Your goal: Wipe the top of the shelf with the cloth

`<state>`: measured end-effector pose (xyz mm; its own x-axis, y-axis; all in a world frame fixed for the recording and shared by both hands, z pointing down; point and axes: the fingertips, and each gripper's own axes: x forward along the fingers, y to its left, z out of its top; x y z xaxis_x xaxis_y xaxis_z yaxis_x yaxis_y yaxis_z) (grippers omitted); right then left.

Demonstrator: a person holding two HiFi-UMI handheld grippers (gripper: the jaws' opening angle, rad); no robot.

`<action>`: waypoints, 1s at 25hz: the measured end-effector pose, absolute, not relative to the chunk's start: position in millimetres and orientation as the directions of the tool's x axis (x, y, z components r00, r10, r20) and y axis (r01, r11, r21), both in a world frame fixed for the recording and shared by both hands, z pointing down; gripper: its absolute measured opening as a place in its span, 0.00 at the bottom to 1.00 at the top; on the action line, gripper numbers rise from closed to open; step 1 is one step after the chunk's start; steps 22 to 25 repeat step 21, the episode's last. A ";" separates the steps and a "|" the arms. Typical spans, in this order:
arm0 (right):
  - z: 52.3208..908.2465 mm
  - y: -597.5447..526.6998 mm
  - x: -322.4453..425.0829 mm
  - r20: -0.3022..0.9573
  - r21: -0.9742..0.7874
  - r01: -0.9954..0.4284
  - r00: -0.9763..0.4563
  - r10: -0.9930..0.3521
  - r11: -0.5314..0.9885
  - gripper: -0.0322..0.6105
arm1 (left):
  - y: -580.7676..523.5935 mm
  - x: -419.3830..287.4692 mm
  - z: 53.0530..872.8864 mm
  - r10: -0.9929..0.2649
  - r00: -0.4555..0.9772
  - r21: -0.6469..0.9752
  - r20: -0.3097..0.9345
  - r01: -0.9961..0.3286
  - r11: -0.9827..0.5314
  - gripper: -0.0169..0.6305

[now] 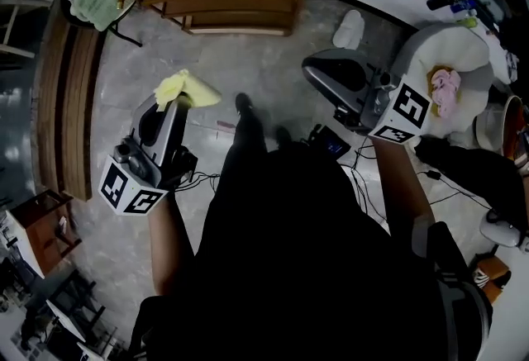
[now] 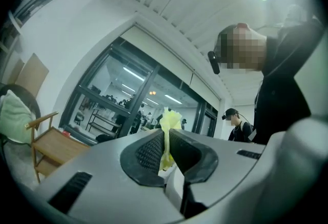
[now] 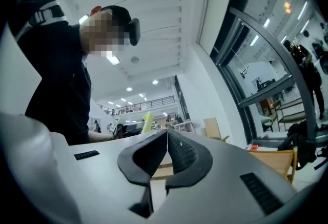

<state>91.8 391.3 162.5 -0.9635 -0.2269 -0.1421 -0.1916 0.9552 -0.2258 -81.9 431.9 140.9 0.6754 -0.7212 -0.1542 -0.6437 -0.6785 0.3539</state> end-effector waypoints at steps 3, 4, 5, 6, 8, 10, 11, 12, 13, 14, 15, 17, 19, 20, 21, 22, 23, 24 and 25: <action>168.3 405.4 91.8 -0.123 -0.198 -0.169 -0.973 -0.195 0.966 0.09 | 444.9 -54.2 150.0 -0.688 0.721 0.317 -0.078 -0.637 -0.703 0.05; 169.3 409.3 89.7 -0.119 -0.189 -0.158 -0.976 -0.182 0.969 0.09 | 448.4 -48.7 152.2 -0.681 0.730 0.309 -0.059 -0.635 -0.708 0.05; 169.5 413.1 87.4 -0.113 -0.174 -0.149 -0.979 -0.170 0.973 0.09 | 451.4 -45.2 151.4 -0.675 0.736 0.312 -0.056 -0.629 -0.712 0.05; 168.5 416.6 85.6 -0.109 -0.158 -0.143 -0.981 -0.161 0.977 0.09 | 453.2 -43.3 146.1 -0.670 0.738 0.332 -0.074 -0.616 -0.715 0.05; 162.7 423.6 86.6 -0.121 -0.136 -0.141 -0.980 -0.158 0.981 0.09 | 455.6 -40.0 122.5 -0.656 0.736 0.391 -0.166 -0.562 -0.729 0.05; 154.5 431.4 94.5 -0.148 -0.131 -0.152 -0.974 -0.170 0.980 0.09 | 457.8 -30.3 99.6 -0.627 0.743 0.394 -0.234 -0.517 -0.759 0.05; 150.2 433.5 97.7 -0.157 -0.125 -0.157 -0.972 -0.176 0.980 0.09 | 456.8 -23.7 94.4 -0.615 0.753 0.374 -0.232 -0.514 -0.772 0.05; 145.9 434.5 98.9 -0.161 -0.113 -0.161 -0.971 -0.178 0.980 0.09 | 455.2 -16.8 92.9 -0.607 0.766 0.348 -0.211 -0.521 -0.779 0.05; 141.4 435.6 98.0 -0.163 -0.097 -0.163 -0.971 -0.177 0.982 0.09 | 454.6 -10.4 92.8 -0.600 0.779 0.319 -0.181 -0.531 -0.785 0.05; 136.4 437.3 95.6 -0.166 -0.077 -0.159 -0.971 -0.170 0.984 0.09 | 455.7 -5.3 92.4 -0.595 0.789 0.288 -0.153 -0.540 -0.791 0.05; 131.3 439.6 92.9 -0.169 -0.058 -0.153 -0.972 -0.161 0.987 0.09 | 457.9 -1.8 91.4 -0.591 0.796 0.257 -0.132 -0.548 -0.796 0.05; 124.5 442.8 89.0 -0.171 -0.038 -0.138 -0.975 -0.143 0.990 0.09 | 461.0 0.5 91.4 -0.594 0.798 0.211 -0.102 -0.566 -0.797 0.05; 122.0 442.8 87.0 -0.165 -0.043 -0.131 -0.977 -0.137 0.990 0.09 | 459.9 -1.0 96.5 -0.609 0.790 0.194 -0.068 -0.588 -0.785 0.05; 121.1 442.4 86.2 -0.160 -0.046 -0.130 -0.978 -0.136 0.990 0.09 | 458.7 -2.1 99.4 -0.616 0.786 0.192 -0.051 -0.598 -0.778 0.05; 120.2 441.9 85.4 -0.156 -0.050 -0.128 -0.979 -0.135 0.990 0.09 | 457.3 -3.3 102.2 -0.623 0.781 0.190 -0.033 -0.607 -0.771 0.05; 120.2 441.9 85.4 -0.156 -0.050 -0.128 -0.979 -0.135 0.990 0.09 | 457.3 -3.3 102.2 -0.623 0.781 0.190 -0.033 -0.607 -0.771 0.05; 120.2 441.9 85.4 -0.156 -0.050 -0.128 -0.979 -0.135 0.990 0.09 | 457.3 -3.3 102.2 -0.623 0.781 0.190 -0.033 -0.607 -0.771 0.05; 120.2 441.9 85.4 -0.156 -0.050 -0.128 -0.979 -0.135 0.990 0.09 | 457.3 -3.3 102.2 -0.623 0.781 0.190 -0.033 -0.607 -0.771 0.05; 120.2 441.9 85.4 -0.156 -0.050 -0.128 -0.979 -0.135 0.990 0.09 | 457.3 -3.3 102.2 -0.623 0.781 0.190 -0.033 -0.607 -0.771 0.05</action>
